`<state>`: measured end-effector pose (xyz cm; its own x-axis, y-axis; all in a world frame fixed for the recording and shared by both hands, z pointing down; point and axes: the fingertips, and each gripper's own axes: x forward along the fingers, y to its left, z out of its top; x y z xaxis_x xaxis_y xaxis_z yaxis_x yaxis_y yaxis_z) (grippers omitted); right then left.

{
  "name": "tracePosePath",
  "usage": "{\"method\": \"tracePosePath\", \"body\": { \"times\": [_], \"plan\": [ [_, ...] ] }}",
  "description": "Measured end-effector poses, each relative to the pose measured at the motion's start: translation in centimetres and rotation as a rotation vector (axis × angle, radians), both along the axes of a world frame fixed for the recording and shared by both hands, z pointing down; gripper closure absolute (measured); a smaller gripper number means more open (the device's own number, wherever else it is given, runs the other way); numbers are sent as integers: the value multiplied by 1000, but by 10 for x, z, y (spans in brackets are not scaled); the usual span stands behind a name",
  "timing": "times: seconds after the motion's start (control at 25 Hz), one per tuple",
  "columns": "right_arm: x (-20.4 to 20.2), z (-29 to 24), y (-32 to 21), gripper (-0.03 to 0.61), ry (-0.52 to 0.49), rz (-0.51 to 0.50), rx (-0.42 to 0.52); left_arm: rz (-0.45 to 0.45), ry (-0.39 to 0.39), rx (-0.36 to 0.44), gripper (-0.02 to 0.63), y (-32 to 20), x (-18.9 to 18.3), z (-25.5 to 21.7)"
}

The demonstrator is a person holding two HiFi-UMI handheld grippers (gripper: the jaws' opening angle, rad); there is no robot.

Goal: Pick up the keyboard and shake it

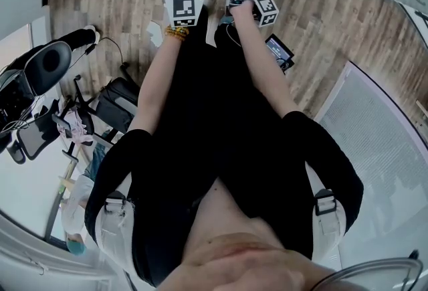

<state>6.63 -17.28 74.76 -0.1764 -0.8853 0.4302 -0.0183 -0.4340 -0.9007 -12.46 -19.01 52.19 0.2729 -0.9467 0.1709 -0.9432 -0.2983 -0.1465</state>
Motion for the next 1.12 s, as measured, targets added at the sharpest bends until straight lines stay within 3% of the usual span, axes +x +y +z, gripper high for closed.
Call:
{"method": "tracePosePath", "body": {
  "times": [0.4,0.92,1.12],
  "plan": [
    [-6,14,14,500,79,-72,-81,8,6,-22,599,5,4,10],
    [-14,49,33,391,115,-178,-217,-22,7,-33,598,8,-8,14],
    [-13,61,36,364,96,-197,-220,-35,8,-43,598,9,-13,17]
  ]
}}
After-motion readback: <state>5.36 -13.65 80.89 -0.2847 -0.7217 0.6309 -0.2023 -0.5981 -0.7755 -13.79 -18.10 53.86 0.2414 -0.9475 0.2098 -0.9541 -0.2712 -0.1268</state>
